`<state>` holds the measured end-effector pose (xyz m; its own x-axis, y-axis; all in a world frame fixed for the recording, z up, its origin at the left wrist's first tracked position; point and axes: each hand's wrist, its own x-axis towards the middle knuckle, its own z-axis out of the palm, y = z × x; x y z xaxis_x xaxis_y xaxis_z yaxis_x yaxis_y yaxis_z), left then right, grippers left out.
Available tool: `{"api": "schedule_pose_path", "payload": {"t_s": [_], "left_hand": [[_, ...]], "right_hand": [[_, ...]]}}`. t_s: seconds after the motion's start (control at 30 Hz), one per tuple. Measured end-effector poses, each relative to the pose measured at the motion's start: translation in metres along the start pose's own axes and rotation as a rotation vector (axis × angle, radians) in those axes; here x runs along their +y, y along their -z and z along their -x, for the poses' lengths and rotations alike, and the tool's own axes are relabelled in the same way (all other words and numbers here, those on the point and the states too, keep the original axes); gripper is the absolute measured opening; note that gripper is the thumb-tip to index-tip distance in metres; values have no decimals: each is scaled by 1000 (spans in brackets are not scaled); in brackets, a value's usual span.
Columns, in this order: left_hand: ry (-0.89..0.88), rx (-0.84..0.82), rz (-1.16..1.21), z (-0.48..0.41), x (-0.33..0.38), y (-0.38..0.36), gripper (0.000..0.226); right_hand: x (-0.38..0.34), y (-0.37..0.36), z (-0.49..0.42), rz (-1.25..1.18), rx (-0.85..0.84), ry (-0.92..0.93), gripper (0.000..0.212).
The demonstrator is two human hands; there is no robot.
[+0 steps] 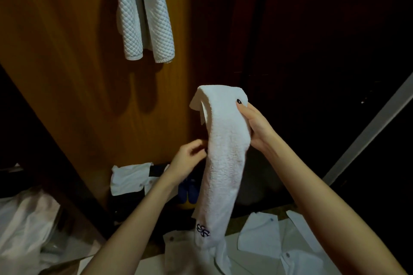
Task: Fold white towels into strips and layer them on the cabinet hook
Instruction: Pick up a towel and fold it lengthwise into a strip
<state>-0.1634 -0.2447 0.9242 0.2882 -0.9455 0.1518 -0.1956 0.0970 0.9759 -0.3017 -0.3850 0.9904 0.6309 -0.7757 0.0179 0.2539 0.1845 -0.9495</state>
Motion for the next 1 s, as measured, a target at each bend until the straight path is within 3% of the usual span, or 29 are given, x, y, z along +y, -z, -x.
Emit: {"api": "schedule_pose_path", "payload": {"t_s": [0.07,0.17,0.3,0.37,0.47,0.57,0.7,0.8,1.0], "left_hand": [[-19,-98,15,-7,10,0,18],[-94,-47,53,-15,23,3,9],[-146,-69,59,-18,39,-6,28],[-146,-109,94,-19,45,-12,20],[-84,-130,266,-17,54,-17,31],[-129,-140,265,-17,62,-19,28],[-222,83,251,-19,70,-20,13],[-224,162,257,-16,72,-21,9],[-293,353,182,-9,77,-22,20]], "right_hand": [[-11,4,-2,-19,-20,-8,24],[-30,7,-5,-18,-42,-3,25],[-48,9,-9,-8,-75,16,25],[-52,10,-10,-5,-93,28,26],[-53,10,-9,5,-125,39,31],[-51,10,-6,15,-160,42,35],[-47,11,-3,51,-177,38,37],[-45,12,0,98,-149,39,38],[-43,13,5,175,-129,39,33]]}}
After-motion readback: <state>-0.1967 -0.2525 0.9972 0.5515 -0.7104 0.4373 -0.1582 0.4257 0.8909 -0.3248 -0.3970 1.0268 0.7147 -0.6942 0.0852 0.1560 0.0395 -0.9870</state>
